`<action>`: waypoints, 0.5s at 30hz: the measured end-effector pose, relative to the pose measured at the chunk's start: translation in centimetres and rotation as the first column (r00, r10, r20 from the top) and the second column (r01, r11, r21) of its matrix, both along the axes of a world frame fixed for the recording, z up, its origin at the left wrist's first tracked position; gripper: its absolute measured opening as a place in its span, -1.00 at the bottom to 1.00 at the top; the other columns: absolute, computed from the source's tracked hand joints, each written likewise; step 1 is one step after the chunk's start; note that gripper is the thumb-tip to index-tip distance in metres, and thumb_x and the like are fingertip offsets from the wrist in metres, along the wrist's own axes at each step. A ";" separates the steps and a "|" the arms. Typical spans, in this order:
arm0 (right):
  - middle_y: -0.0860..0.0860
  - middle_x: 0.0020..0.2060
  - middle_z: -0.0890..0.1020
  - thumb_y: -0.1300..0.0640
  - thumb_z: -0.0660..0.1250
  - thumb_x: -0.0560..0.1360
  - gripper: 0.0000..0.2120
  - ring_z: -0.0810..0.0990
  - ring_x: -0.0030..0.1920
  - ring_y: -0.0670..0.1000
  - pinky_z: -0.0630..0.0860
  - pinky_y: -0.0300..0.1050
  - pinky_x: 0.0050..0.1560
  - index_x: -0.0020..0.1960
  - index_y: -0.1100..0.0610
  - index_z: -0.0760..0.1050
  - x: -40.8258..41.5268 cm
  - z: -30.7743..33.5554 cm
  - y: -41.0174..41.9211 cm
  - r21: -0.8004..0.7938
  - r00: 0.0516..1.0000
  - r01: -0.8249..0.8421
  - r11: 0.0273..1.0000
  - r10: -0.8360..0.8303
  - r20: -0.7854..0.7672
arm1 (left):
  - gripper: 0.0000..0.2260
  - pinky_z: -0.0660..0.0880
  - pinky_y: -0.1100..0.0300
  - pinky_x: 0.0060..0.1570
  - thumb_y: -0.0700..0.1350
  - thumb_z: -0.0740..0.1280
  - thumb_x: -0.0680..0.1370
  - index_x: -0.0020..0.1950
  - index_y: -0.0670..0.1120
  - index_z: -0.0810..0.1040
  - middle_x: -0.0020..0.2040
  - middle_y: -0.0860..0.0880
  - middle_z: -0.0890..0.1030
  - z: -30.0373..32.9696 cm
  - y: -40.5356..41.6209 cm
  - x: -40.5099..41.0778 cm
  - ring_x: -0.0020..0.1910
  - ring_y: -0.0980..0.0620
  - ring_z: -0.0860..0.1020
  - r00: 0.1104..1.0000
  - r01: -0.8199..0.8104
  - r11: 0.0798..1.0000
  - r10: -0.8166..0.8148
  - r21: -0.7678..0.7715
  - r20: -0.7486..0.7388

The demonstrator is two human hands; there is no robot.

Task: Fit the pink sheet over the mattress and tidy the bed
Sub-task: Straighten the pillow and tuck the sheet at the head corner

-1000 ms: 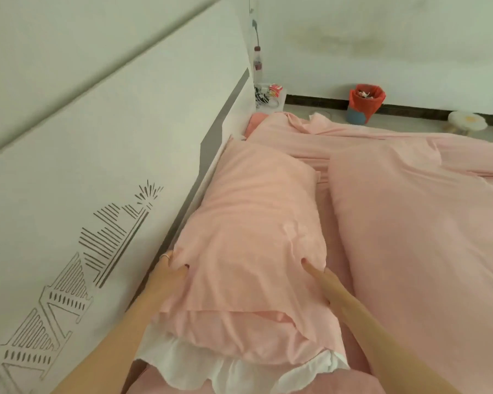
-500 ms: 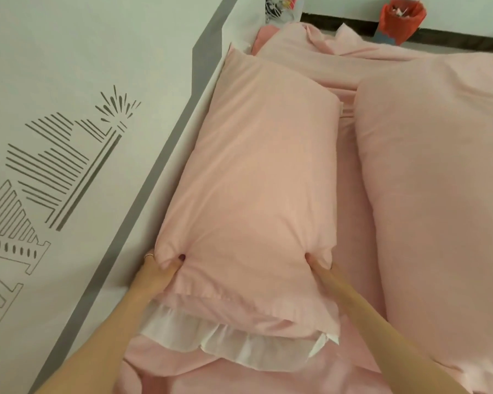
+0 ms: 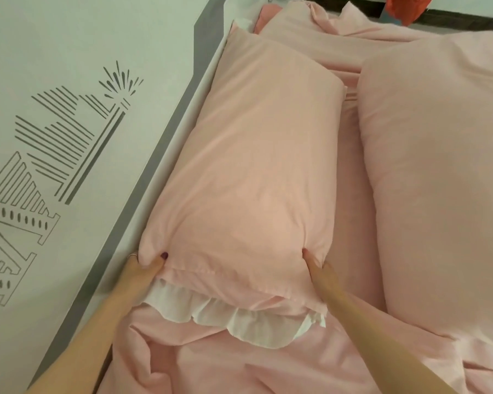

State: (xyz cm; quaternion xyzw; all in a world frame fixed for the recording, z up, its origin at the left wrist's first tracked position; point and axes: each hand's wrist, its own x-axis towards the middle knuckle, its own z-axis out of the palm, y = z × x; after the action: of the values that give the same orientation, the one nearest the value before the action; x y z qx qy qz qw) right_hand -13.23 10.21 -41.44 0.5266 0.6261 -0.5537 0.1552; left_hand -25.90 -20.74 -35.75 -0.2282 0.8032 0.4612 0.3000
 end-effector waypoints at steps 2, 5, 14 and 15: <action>0.12 0.35 0.43 -0.31 0.26 0.41 -0.20 0.41 0.33 0.17 0.34 0.04 0.35 0.43 0.21 0.24 0.3 0.0 0.3 -0.031 1.000 -0.010 0.999 0.010 0.009 | -0.82 0.51 0.19 -0.38 -0.18 0.41 0.45 -0.07 -0.25 0.50 -0.19 -0.19 0.57 0.3 0.0 -0.1 -0.29 -0.07 0.54 0.999 -0.054 0.998 0.054 0.029 0.007; 0.06 0.32 0.48 -0.37 0.35 0.26 -0.09 0.47 0.29 0.11 0.41 0.02 0.31 0.43 0.14 0.25 0.2 1.0 -0.1 -0.109 0.991 -0.111 0.988 0.102 -0.083 | -0.77 0.48 0.03 -0.11 -0.25 0.31 0.46 0.09 -0.26 0.43 -0.02 -0.23 0.54 0.0 -0.5 -0.4 -0.06 -0.21 0.56 0.999 -0.049 0.995 0.048 -0.092 -0.015; 0.12 0.36 0.35 -0.06 0.24 0.38 -0.32 0.46 0.23 0.26 0.47 0.05 0.14 0.44 0.10 0.14 -3.3 3.1 0.9 0.250 0.927 -0.371 0.894 0.371 0.050 | -0.58 0.40 -0.08 0.19 -0.31 0.14 0.49 0.36 -0.21 0.32 0.33 -0.19 0.35 2.5 1.6 -0.4 0.23 -0.24 0.42 0.887 0.160 0.836 -0.355 -0.524 -0.296; 0.11 0.42 0.27 -0.02 0.22 0.44 -0.33 0.41 0.28 0.27 0.44 0.03 0.16 0.49 0.06 0.07 -3.7 3.3 0.9 0.272 0.945 -0.318 0.908 0.328 0.009 | -0.59 0.37 -0.07 0.24 -0.28 0.14 0.51 0.38 -0.21 0.30 0.38 -0.17 0.31 2.7 2.3 -1.1 0.28 -0.22 0.39 0.848 0.180 0.835 -0.400 -0.519 -0.349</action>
State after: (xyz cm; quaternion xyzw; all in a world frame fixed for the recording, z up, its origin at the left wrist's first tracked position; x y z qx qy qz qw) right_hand -16.91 11.10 -38.13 0.4216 0.7768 -0.4396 0.1602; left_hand -27.04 -18.43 -33.03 -0.0543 0.9624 0.2408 0.1131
